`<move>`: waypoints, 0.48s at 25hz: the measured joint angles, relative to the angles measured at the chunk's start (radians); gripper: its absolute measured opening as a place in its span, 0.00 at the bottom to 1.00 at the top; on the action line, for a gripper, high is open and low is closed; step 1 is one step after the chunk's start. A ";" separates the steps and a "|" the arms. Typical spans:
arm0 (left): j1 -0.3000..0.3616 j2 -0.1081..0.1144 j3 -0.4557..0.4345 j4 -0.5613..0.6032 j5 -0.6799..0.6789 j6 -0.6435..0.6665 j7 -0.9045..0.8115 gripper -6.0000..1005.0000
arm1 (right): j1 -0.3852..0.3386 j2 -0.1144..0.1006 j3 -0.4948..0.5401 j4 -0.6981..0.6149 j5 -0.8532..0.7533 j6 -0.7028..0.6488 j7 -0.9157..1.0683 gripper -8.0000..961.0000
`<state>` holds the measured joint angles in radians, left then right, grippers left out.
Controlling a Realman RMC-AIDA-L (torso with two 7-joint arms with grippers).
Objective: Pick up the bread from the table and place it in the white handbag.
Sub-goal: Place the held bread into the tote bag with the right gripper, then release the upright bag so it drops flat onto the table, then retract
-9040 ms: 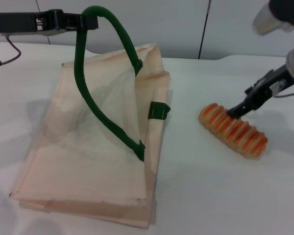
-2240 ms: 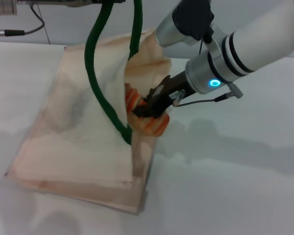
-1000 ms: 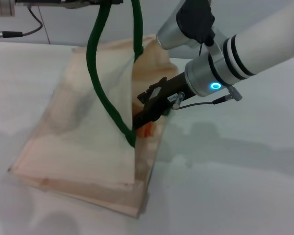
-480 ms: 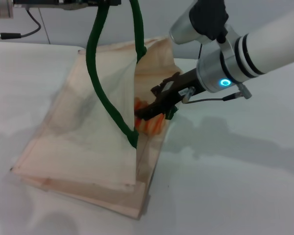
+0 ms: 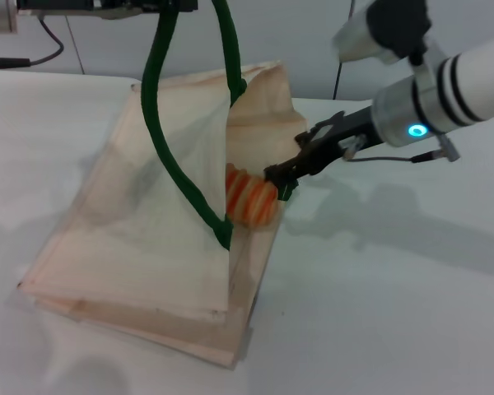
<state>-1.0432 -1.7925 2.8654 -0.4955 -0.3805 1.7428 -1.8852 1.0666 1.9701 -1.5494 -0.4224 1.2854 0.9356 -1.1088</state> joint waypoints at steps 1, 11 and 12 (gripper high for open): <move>0.001 0.000 0.000 0.000 0.000 0.000 0.000 0.22 | -0.007 -0.007 0.011 -0.001 0.000 0.002 -0.001 0.93; 0.003 0.001 0.000 -0.002 0.000 -0.001 0.000 0.22 | -0.106 -0.074 0.218 -0.010 0.000 -0.040 -0.013 0.93; 0.004 0.001 0.000 -0.002 0.000 -0.001 0.000 0.22 | -0.115 -0.078 0.242 -0.012 0.000 -0.044 -0.013 0.93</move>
<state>-1.0394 -1.7916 2.8655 -0.4977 -0.3803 1.7413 -1.8852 0.9520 1.8924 -1.3074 -0.4339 1.2855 0.8913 -1.1222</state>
